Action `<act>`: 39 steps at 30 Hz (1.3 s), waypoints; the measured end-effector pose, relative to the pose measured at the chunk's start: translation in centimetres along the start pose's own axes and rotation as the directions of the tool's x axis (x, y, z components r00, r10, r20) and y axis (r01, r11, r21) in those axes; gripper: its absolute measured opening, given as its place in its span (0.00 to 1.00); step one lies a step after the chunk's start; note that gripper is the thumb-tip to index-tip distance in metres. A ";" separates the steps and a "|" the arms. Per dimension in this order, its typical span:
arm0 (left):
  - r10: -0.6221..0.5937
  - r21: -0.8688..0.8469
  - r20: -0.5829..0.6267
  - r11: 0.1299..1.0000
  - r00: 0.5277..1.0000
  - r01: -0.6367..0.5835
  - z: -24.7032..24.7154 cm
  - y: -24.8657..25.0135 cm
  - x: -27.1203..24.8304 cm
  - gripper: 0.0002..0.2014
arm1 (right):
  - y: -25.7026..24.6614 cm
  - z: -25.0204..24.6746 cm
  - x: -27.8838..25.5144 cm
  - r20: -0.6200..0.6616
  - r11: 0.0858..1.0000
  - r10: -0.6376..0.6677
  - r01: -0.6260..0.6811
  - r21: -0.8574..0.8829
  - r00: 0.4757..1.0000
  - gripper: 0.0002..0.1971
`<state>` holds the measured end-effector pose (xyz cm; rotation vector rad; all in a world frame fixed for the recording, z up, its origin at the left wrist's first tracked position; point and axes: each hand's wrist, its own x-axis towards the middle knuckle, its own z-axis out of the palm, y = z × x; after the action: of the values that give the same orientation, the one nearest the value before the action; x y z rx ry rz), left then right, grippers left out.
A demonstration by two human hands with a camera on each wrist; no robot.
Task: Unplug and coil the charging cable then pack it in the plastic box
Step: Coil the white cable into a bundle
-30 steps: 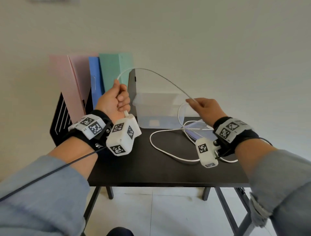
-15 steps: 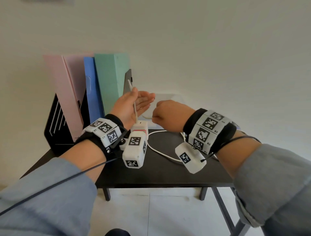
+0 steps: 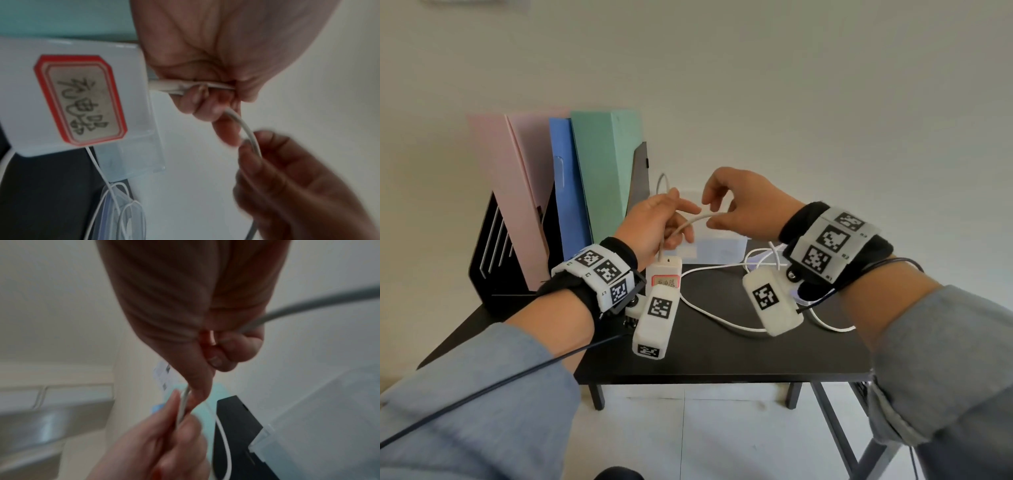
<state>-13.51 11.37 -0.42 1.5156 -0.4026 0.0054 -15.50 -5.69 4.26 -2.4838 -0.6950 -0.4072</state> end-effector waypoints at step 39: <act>-0.125 -0.410 0.144 0.895 0.982 0.174 1.1 0.7 0.6 0.21 | 3.4 1.5 1.0 -0.143 0.843 0.279 -0.171 0.510 0.950 0.17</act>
<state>-13.41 10.16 0.44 1.1152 -0.3494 -0.2766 -12.61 -6.94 2.05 -1.9668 -0.3518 -0.3464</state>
